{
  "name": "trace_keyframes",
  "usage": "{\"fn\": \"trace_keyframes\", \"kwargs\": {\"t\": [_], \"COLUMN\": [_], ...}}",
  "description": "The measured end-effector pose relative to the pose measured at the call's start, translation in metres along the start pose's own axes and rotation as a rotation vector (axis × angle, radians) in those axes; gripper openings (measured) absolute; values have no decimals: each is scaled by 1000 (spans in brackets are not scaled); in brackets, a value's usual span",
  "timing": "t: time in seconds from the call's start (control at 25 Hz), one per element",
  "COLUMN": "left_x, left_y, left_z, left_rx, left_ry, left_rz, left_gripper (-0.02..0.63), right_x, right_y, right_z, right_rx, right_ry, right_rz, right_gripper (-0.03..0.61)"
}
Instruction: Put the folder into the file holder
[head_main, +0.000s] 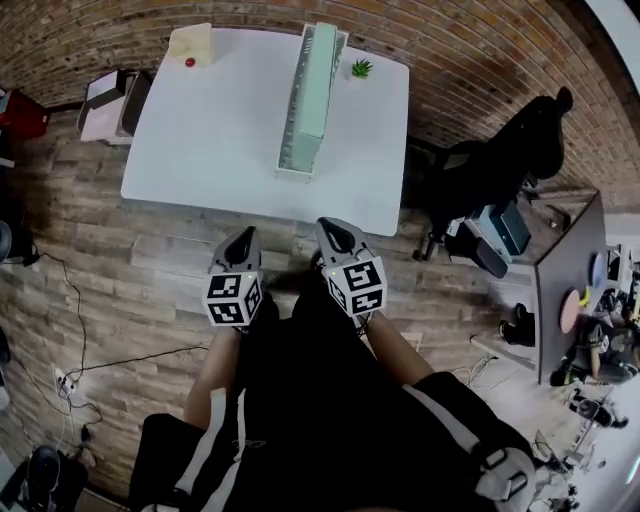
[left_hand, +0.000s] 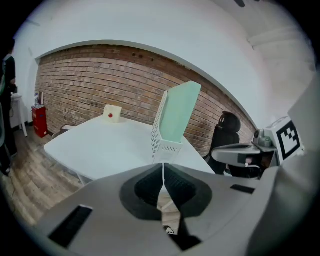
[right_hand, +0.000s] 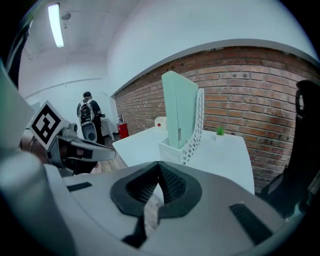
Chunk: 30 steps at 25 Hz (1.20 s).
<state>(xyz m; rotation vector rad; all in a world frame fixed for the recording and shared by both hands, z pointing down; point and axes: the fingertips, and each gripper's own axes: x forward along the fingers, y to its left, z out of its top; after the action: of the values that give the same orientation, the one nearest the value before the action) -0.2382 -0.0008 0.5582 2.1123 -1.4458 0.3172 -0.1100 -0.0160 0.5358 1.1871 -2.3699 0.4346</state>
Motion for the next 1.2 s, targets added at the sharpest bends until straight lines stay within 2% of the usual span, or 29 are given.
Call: {"fn": "trace_keyframes", "kwargs": {"t": [0.16,0.28,0.44,0.6,0.76,0.92,1.04,1.2], "left_x": [-18,-29,-38,-56,-70,-85,-91,-91], "left_y": [12,10,-8,-34,-48,-55,-60,-61], "left_z": [3,20,59,122,176,212,218,217], "left_rx": [52,74,99,133,236,252,261,283], "left_ry": [14,-15,-70,-207,-307,-393,-415,-398], "left_rz": [-71,-102,-129,-157,-111,-99,-97,-79], "left_gripper": [28,26,26,26,26,26,26,25], "right_x": [-10,-21,-40,-67,-89,-105,-112,-117], "right_y": [20,28,27,16,8,3,-1,-3], "right_z": [-8,6,45,110,161,186,194,201], "right_rx": [50,34,-10,-46,-69,-73,-72,-70], "right_ry": [6,-19,-88,-223,-341,-413,-433,-452], "right_rz": [-101,-145,-162,-205,-239,-258,-259,-262], "right_gripper": [8,8,8,8,8,8,8,8]}}
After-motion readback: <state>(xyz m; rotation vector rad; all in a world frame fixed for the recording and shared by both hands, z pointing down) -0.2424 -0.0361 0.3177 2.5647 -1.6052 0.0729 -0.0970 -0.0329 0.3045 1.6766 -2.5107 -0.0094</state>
